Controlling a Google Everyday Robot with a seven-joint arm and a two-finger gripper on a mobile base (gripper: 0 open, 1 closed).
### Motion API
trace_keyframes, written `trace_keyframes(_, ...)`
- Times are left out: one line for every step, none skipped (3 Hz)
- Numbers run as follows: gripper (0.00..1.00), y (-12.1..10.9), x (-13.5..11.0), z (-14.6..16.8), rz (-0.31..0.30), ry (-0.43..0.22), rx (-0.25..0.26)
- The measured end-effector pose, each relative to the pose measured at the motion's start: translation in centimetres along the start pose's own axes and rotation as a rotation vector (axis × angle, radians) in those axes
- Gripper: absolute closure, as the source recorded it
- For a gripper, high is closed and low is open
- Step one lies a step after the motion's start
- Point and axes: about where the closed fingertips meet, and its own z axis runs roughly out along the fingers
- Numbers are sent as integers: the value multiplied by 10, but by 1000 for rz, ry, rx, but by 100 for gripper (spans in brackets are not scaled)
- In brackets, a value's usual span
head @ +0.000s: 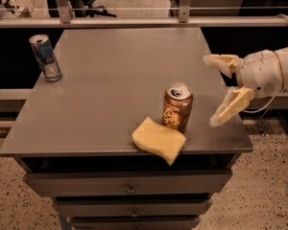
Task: Move orange can near sponge
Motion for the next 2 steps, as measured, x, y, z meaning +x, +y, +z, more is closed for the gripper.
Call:
trace_keyframes(0,-38,6,-60,8,13,154)
trace_keyframes(0,-48,-8,-76,-22,7,193)
